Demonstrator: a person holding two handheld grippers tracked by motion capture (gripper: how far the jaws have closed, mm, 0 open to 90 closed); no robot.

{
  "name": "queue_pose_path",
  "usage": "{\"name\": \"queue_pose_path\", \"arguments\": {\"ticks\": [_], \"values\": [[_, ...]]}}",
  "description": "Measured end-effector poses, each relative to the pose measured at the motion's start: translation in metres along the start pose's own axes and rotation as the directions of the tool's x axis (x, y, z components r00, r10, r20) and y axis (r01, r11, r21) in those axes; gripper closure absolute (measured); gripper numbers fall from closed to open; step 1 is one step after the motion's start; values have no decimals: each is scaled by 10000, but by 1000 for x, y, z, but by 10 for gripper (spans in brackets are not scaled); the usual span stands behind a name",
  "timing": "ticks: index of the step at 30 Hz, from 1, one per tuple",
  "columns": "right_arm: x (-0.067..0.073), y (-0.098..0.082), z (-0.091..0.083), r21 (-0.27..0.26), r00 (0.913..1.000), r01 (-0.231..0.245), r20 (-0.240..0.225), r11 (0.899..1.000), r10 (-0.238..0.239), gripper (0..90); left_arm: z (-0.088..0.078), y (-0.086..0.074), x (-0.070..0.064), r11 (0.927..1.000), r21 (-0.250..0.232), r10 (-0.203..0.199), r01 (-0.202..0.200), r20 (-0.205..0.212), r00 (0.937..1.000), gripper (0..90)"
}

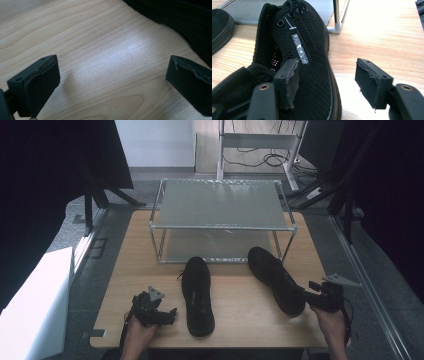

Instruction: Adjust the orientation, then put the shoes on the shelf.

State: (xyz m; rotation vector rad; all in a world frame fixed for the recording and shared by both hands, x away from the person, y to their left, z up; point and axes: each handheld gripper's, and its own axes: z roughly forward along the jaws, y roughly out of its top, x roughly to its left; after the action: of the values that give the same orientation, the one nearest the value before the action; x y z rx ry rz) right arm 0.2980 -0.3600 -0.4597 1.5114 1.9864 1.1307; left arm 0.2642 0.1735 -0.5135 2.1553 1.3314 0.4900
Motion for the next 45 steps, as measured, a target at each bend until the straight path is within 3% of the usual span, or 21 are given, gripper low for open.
{"name": "queue_pose_path", "arguments": {"ticks": [9, 16, 21, 26, 30, 37, 41, 45], "values": [[-5, 5, -10, -99, 9993, 359, 85, 9993, -358, 238, -7, 3, -1, 9993, -327, -178, 177, -29, 9998, 13], [-4, 18, -16, -206, 9975, 667, -210, 9976, -672, 193, -13, 12, -4, 9979, -540, -366, 370, 85, 9993, 30], [-9, 27, -13, -222, 9968, 499, -621, 9985, -512, 147, -21, 22, -6, 9943, -925, -514, 526, 150, 9986, 27], [-7, 38, -3, -64, 9926, 763, -939, 9971, -765, 137, -30, 33, -10, 9885, -1322, -700, 740, 342, 9970, 27], [-7, 45, 11, 243, 9878, 1019, -1207, 9945, -982, 138, -31, 43, -19, 9872, -1433, -618, 695, 575, 9964, 22], [-11, 46, 36, 890, 9787, 1270, -1730, 9879, -1102, 152, -22, 59, -35, 9885, -1377, -491, 619, 946, 9943, 6], [-12, 43, 49, 1024, 9687, 1058, -2353, 9891, -792, 162, -15, 65, -43, 9902, -1246, -472, 638, 1321, 9901, 0], [-7, 43, 61, 1225, 9598, 1161, -2693, 9857, -796, 186, -8, 71, -52, 9929, -1041, -419, 584, 1543, 9871, 2]]}}
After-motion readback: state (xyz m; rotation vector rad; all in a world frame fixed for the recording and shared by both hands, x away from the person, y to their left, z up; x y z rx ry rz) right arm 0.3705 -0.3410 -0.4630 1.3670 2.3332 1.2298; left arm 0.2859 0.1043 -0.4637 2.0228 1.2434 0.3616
